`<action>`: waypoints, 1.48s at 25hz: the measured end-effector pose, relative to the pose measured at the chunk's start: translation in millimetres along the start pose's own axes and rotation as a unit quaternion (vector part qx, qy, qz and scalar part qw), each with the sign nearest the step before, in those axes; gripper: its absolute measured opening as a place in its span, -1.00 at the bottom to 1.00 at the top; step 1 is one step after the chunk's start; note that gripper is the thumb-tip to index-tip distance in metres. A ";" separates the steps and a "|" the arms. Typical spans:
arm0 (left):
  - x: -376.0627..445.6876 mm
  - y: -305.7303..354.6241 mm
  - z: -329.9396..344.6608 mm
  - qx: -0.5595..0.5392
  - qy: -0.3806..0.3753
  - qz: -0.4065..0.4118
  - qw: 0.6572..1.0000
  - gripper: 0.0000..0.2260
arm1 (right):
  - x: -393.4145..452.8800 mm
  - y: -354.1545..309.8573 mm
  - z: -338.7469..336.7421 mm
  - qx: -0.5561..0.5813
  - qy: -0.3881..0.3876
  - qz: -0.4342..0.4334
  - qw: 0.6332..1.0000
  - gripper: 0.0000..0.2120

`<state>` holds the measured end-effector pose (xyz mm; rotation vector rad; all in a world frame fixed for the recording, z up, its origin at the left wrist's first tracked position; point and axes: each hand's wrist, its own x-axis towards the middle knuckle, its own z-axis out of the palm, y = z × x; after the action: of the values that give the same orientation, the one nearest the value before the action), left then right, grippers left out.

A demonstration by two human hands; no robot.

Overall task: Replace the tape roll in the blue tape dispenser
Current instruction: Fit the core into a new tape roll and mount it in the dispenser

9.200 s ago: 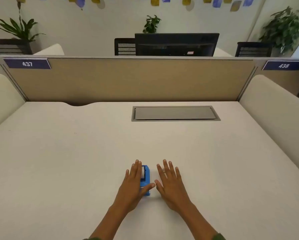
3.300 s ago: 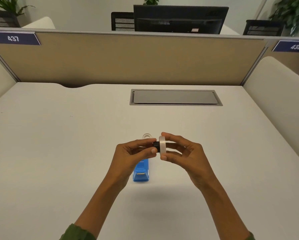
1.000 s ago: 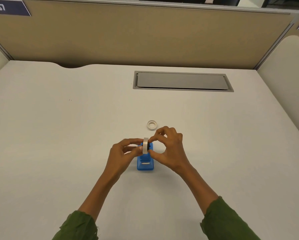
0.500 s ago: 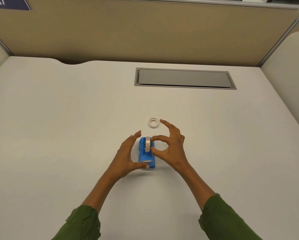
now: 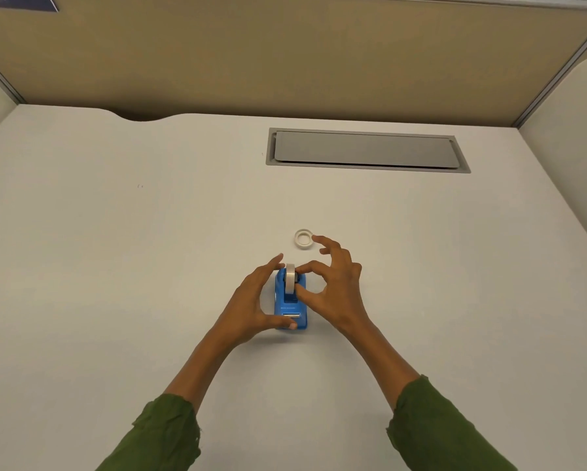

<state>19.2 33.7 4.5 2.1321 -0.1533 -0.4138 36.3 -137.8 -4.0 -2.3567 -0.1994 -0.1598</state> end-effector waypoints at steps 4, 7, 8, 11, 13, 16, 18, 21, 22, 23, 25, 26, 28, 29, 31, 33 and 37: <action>-0.1 0.7 -0.6 -0.004 -0.001 0.007 1.000 -0.08 | 1.1 0.5 1.0 -0.052 -0.007 -0.027 0.998 -0.77; 0.2 -1.1 0.1 0.001 0.001 -0.001 1.000 -0.09 | -1.7 2.2 1.3 -0.003 0.008 -0.004 1.000 -0.75; 0.2 -1.7 0.3 0.000 0.002 -0.002 1.000 -0.09 | -2.1 2.7 2.1 0.014 0.015 0.005 1.000 -0.77; 0.5 -3.1 0.5 -0.003 0.005 -0.002 1.000 -0.08 | -0.6 2.1 5.0 0.025 0.016 0.018 0.999 -0.83; 1.3 -4.3 0.8 -0.005 0.007 -0.001 1.000 -0.09 | 0.7 1.8 5.6 0.014 0.002 0.020 1.000 -0.80; 2.6 -6.5 2.3 -0.005 0.005 -0.004 1.000 -0.10 | -0.7 3.5 4.6 -0.019 -0.025 0.011 0.999 -0.68; 3.1 -8.3 3.2 -0.006 0.005 -0.002 1.000 -0.10 | -1.4 3.2 2.6 -0.044 -0.033 -0.007 0.998 -0.67; 3.3 -9.6 3.6 -0.009 0.004 -0.001 1.000 -0.10 | -0.1 -0.7 -0.1 -0.100 -0.040 -0.041 0.993 -0.70; 3.3 -9.7 3.7 -0.008 0.004 -0.002 1.000 -0.10 | 0.4 -1.8 -0.5 -0.119 -0.044 -0.051 0.991 -0.70; 3.2 -9.5 3.6 -0.006 0.003 -0.001 1.000 -0.10 | 0.8 -2.4 -0.9 -0.130 -0.048 -0.055 0.989 -0.70; 2.2 -8.9 2.5 -0.004 -0.001 0.001 1.000 -0.10 | 0.9 -1.4 -2.8 -0.094 -0.062 -0.033 0.993 -0.66; 1.2 -8.4 1.1 -0.005 -0.004 0.003 1.000 -0.10 | 0.8 -0.3 -4.4 -0.044 -0.072 -0.003 0.996 -0.60; -0.1 -6.8 -3.0 -0.015 -0.006 0.006 1.000 -0.11 | 0.3 0.5 -8.9 0.065 -0.094 0.051 0.992 -0.45; -0.7 -5.7 -5.2 -0.023 -0.001 0.008 1.000 -0.13 | -0.3 -0.3 -10.7 0.093 -0.106 0.060 0.988 -0.39; -1.7 -3.5 -8.8 -0.042 0.019 0.015 0.999 -0.19 | -1.9 -3.5 -12.3 0.106 -0.131 0.059 0.984 -0.34; -2.9 -2.9 -10.9 -0.055 0.035 0.032 0.997 -0.33 | -2.7 -6.9 -12.0 0.120 -0.130 0.061 0.982 -0.39; -4.5 -7.3 -11.3 -0.075 0.040 0.054 0.995 -0.59 | -1.7 -7.2 -12.5 0.175 -0.095 0.123 0.972 -0.60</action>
<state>18.7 47.9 5.3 1.9787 -0.1849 -0.2664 32.5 -141.6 9.5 -2.0200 -0.0207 0.2066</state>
